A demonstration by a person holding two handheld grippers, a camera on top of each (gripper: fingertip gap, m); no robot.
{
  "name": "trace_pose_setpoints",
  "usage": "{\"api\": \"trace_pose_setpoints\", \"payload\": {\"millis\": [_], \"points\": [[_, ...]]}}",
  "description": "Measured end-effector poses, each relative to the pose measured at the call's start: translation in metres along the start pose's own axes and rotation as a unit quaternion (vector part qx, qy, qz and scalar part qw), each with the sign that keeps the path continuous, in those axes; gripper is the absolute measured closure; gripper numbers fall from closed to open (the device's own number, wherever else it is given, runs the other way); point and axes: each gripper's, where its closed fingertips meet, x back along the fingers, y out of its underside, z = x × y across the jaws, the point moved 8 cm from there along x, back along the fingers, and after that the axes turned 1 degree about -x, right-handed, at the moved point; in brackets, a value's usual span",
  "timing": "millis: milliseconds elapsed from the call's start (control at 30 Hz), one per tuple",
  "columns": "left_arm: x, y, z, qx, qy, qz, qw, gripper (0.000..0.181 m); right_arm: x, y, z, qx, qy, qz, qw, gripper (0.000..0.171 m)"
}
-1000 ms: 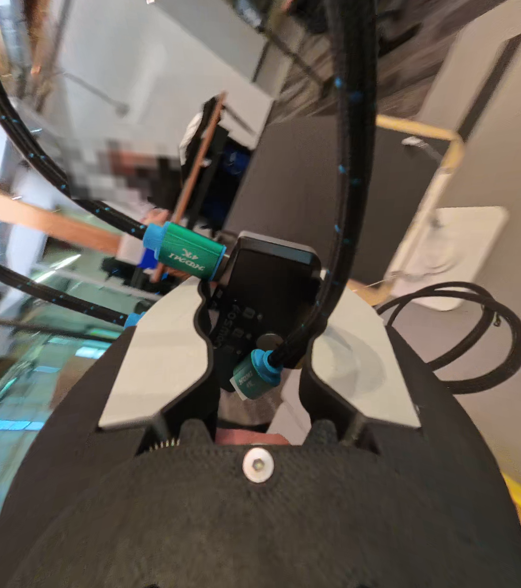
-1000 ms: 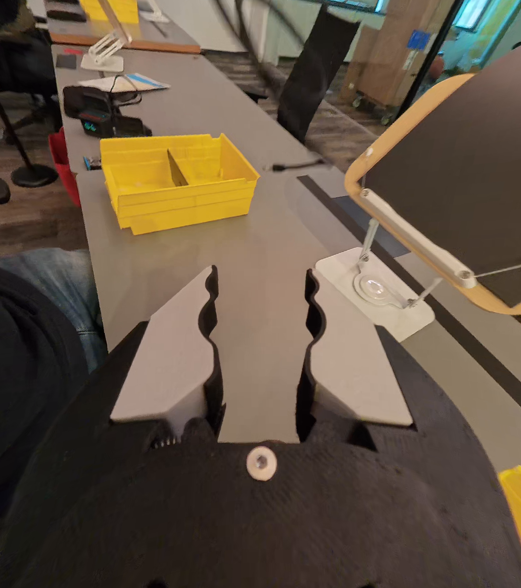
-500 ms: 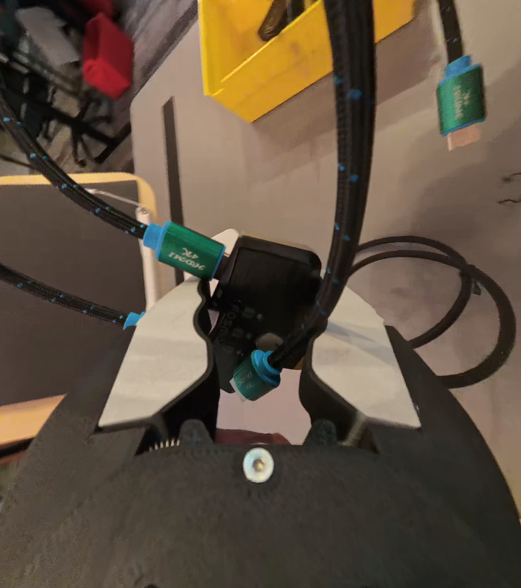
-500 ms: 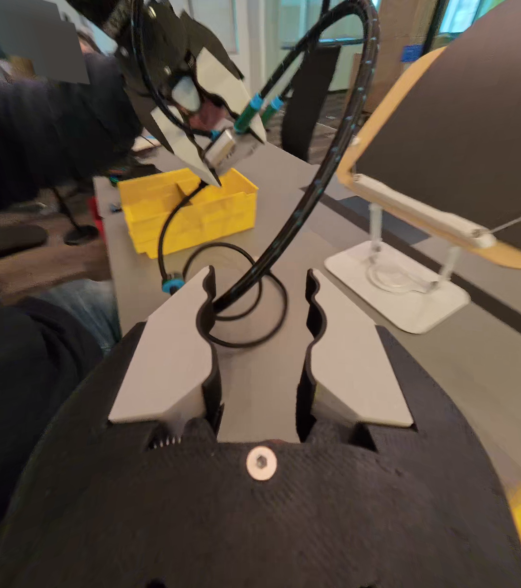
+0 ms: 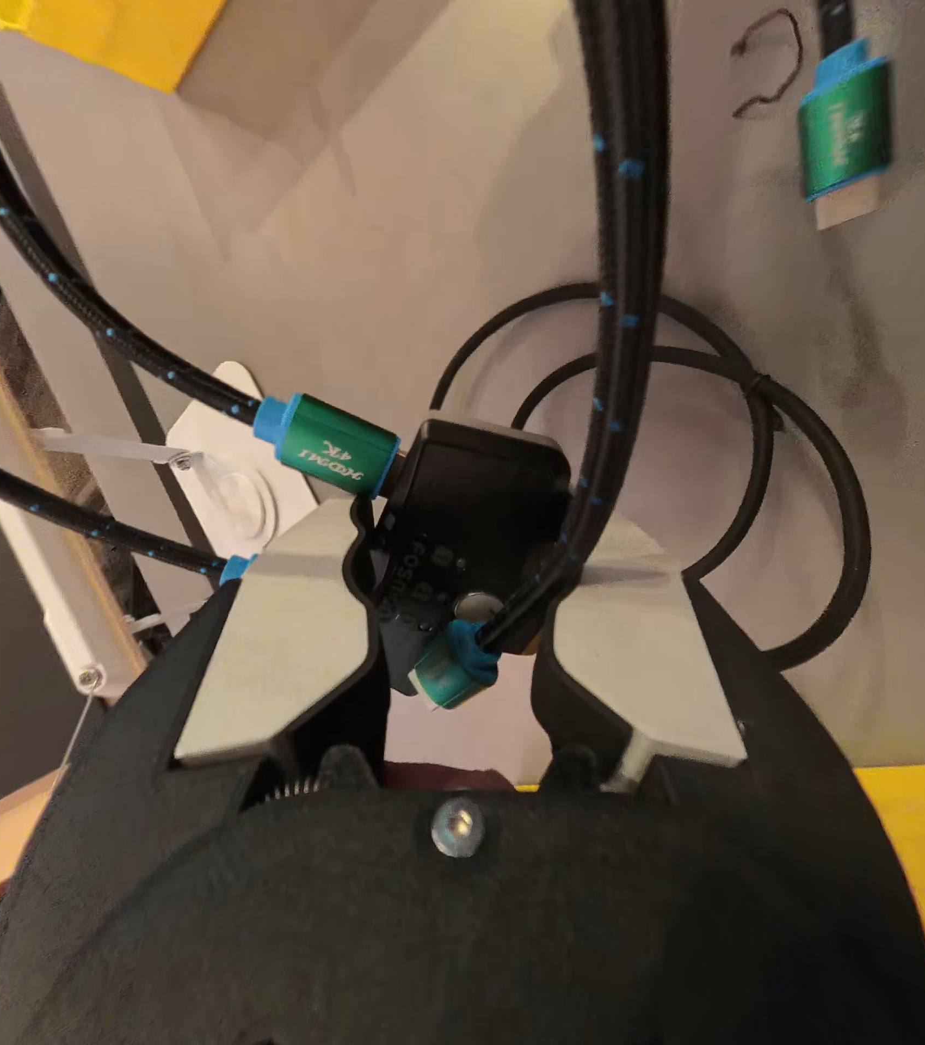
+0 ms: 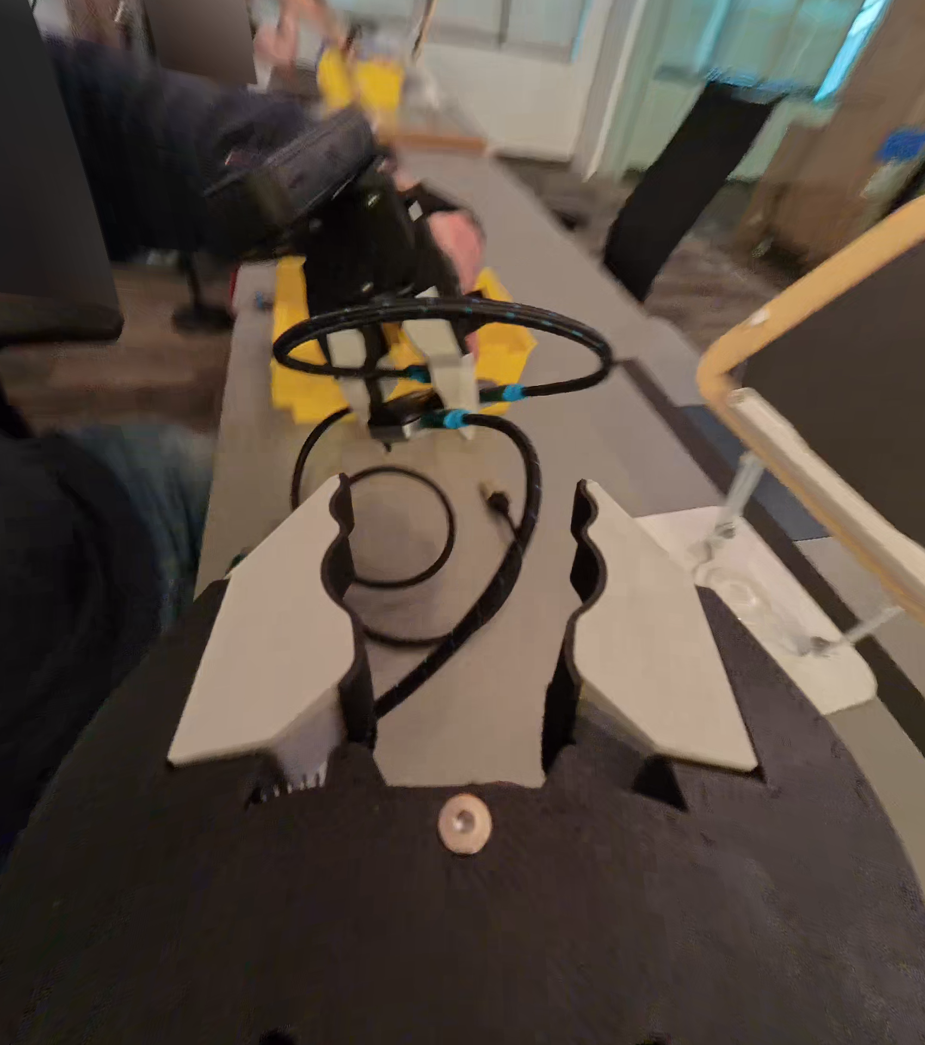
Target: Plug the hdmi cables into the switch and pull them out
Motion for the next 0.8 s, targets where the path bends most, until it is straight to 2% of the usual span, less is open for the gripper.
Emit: {"api": "trace_pose_setpoints", "payload": {"millis": [100,167,400,467,600,667,800], "points": [[-0.01,-0.004,0.006,-0.024,0.017,-0.006,1.0,0.121,-0.035,0.009,-0.004,0.025,-0.06,-0.082,0.995,0.095],[-0.014,-0.01,0.009,-0.038,0.022,-0.002,0.999,0.121,-0.057,0.019,-0.001,0.036,-0.087,-0.109,0.99,0.099],[-0.02,-0.02,0.025,-0.065,0.03,0.006,0.997,0.121,-0.102,0.035,-0.014,0.028,-0.194,-0.091,0.976,0.132],[-0.025,-0.02,0.029,-0.073,0.037,-0.001,0.997,0.121,-0.108,0.037,-0.014,0.022,-0.181,-0.078,0.98,0.148],[-0.029,-0.017,0.029,-0.066,0.033,0.002,0.997,0.121,-0.11,0.041,-0.011,-0.014,-0.171,-0.07,0.983,0.155],[-0.03,-0.018,0.028,-0.057,0.024,0.012,0.998,0.12,-0.108,0.042,-0.004,-0.036,-0.154,-0.045,0.986,0.171],[-0.036,-0.011,0.032,-0.046,0.026,0.002,0.999,0.12,-0.106,0.046,-0.006,-0.045,-0.152,-0.046,0.986,0.171]]}}
